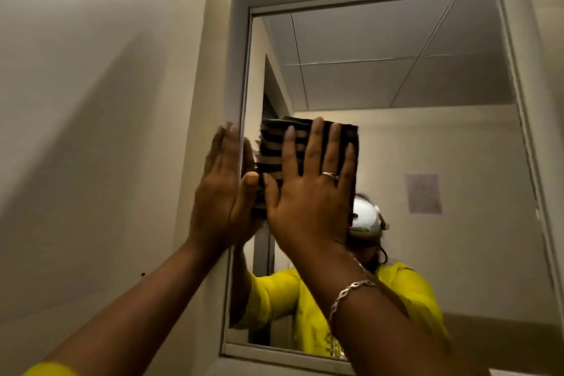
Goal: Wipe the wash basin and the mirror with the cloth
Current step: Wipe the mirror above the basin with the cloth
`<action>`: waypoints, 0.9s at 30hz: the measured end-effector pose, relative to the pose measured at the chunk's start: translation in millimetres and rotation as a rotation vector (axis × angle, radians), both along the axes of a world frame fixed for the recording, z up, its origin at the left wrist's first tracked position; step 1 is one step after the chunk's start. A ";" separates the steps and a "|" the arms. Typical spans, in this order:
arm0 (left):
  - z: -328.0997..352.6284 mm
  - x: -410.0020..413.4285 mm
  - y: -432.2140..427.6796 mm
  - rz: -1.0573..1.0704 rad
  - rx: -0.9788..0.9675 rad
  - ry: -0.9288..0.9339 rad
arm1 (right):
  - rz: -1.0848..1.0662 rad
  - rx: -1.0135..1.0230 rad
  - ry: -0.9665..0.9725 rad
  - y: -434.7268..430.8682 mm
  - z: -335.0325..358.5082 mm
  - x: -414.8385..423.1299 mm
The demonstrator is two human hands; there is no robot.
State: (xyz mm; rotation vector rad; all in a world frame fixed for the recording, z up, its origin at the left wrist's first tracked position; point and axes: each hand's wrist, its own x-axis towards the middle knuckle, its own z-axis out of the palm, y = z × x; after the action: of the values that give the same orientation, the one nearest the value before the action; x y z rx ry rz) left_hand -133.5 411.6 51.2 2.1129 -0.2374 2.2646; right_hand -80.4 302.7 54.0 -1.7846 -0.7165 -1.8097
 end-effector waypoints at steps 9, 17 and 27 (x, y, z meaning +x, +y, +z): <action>1.1 -0.1 9.7 -0.034 -0.015 0.027 | -0.060 -0.099 -0.041 30.0 0.9 -9.8; 0.5 -3.4 1.9 0.055 -0.001 0.014 | 0.064 -0.104 -0.109 -8.5 -8.4 13.4; 0.9 -3.1 3.2 0.243 0.038 0.057 | -0.006 -0.132 -0.068 -80.1 -21.7 42.2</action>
State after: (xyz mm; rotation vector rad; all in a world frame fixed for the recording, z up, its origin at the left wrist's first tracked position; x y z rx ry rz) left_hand -136.6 414.9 52.2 2.3377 -0.0222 2.3356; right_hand -38.2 222.6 32.3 -1.8168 -0.8765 -1.8741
